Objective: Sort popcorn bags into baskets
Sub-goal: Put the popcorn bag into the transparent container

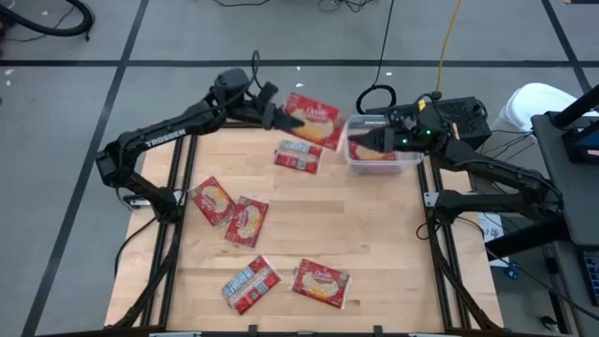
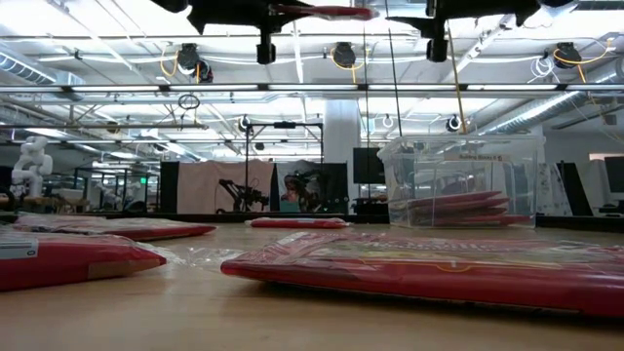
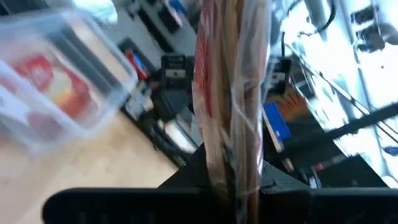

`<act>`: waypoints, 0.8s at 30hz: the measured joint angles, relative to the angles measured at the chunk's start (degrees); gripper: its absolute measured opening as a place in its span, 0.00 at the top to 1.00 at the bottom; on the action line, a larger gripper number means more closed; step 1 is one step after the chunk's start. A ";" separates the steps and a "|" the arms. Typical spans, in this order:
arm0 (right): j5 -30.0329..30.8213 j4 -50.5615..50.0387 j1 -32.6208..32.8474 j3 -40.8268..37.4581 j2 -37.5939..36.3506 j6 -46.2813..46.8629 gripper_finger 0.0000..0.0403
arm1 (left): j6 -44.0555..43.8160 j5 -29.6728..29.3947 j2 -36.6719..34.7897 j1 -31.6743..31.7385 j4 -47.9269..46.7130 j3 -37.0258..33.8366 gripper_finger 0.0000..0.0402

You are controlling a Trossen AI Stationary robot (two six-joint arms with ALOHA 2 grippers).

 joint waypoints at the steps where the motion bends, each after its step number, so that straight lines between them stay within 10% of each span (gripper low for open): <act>1: 2.55 1.15 0.00 0.00 -0.09 -0.14 0.58 | 0.02 -1.47 -0.02 -0.15 0.74 0.00 0.91; 6: 11.84 3.72 -0.02 0.00 -0.08 -1.88 0.58 | 0.00 -6.68 0.52 -2.42 3.62 0.00 0.94; 24: 9.01 16.93 1.05 0.00 4.73 -4.65 0.62 | 4.81 -16.78 0.85 -9.07 7.01 0.02 0.94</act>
